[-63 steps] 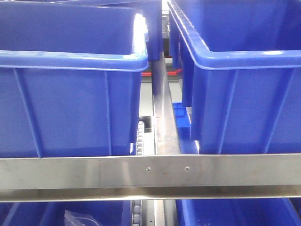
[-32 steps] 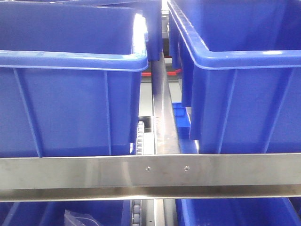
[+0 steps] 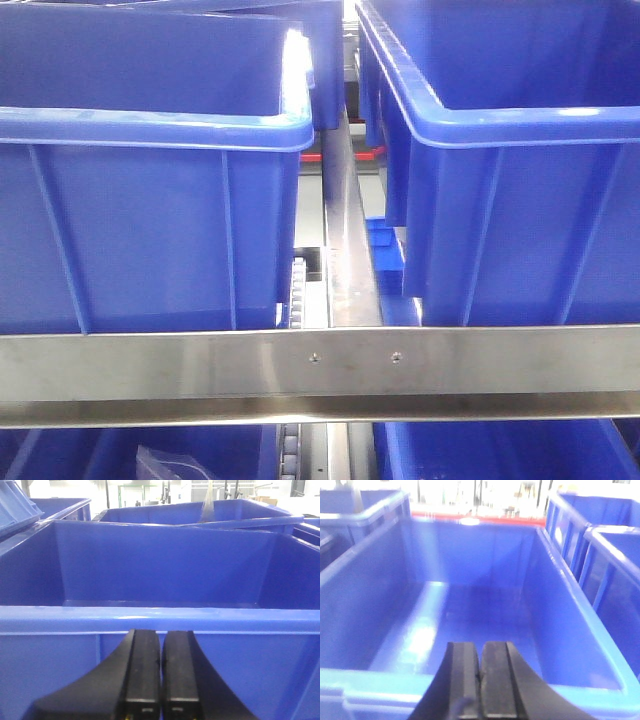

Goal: Place yellow foam block on left shelf second layer
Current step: 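Withdraw the open right gripper from the bin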

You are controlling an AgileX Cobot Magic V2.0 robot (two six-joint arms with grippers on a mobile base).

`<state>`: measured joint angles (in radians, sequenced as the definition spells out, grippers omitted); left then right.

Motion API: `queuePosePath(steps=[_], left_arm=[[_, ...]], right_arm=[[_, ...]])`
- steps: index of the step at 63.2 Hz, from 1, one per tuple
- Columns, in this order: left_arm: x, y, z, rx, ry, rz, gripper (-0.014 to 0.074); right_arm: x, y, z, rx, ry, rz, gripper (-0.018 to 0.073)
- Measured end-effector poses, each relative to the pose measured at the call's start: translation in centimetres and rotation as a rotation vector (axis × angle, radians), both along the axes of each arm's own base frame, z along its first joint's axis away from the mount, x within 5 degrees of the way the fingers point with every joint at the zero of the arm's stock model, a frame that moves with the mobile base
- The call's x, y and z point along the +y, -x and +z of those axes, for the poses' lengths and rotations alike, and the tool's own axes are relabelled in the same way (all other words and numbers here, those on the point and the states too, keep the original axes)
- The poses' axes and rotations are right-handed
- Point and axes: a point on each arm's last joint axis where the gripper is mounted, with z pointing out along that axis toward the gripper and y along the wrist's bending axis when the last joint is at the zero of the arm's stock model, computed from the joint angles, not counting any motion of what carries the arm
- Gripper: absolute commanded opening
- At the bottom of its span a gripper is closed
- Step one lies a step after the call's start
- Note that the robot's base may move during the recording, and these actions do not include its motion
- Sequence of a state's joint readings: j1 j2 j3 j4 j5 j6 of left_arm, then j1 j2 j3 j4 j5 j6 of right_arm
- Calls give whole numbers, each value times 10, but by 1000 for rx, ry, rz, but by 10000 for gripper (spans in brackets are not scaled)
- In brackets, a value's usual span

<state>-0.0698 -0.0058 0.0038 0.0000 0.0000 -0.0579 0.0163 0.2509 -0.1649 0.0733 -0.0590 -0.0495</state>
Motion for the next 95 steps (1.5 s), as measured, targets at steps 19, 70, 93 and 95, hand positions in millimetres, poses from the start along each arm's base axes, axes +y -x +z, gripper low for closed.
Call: queuePosePath(steps=[19, 70, 93, 95], left_arm=[[0, 0, 0, 0, 0, 0, 124], [0, 0, 0, 0, 0, 0, 124], [0, 0, 0, 0, 0, 0, 124], [0, 0, 0, 0, 0, 0, 124]], right_arm=[[0, 3, -5, -9, -1, 0, 27], [0, 21, -55, 14, 33, 4, 27], [0, 21, -55, 13, 33, 3, 27], [0, 21, -55, 13, 33, 3, 27]])
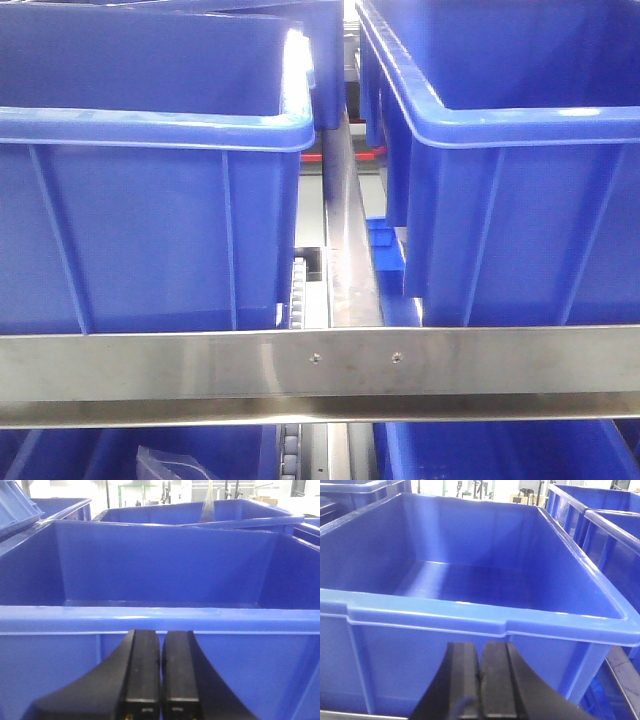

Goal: Place yellow foam block on left shelf second layer
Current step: 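Withdraw the open right gripper from the bin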

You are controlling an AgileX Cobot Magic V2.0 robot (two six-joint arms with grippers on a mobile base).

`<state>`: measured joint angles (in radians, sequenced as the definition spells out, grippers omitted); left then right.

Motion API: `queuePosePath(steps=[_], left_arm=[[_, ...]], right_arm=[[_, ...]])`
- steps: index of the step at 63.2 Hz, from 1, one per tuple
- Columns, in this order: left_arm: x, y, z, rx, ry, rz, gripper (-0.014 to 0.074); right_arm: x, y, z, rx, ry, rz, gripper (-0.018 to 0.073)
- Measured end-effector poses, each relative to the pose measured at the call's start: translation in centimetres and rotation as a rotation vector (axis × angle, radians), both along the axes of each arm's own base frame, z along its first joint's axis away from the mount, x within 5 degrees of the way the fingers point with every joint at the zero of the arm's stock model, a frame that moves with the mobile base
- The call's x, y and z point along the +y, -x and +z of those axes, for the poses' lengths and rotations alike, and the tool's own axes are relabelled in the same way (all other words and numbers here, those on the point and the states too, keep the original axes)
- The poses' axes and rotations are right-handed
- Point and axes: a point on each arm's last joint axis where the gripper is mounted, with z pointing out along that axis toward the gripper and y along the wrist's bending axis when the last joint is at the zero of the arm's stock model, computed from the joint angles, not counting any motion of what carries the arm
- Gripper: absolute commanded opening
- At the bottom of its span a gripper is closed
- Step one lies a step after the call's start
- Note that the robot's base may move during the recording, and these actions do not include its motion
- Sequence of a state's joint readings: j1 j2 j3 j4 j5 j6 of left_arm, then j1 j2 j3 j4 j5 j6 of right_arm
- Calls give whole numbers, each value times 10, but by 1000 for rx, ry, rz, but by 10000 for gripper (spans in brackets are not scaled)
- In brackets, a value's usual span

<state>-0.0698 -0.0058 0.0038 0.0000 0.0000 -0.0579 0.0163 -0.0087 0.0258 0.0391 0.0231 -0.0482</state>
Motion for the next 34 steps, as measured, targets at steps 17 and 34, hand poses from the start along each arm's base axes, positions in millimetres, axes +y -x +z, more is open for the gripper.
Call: queuePosePath(steps=[17, 34], left_arm=[[0, 0, 0, 0, 0, 0, 124], [0, 0, 0, 0, 0, 0, 124]], right_arm=[[0, 0, 0, 0, 0, 0, 27], [0, 0, 0, 0, 0, 0, 27]])
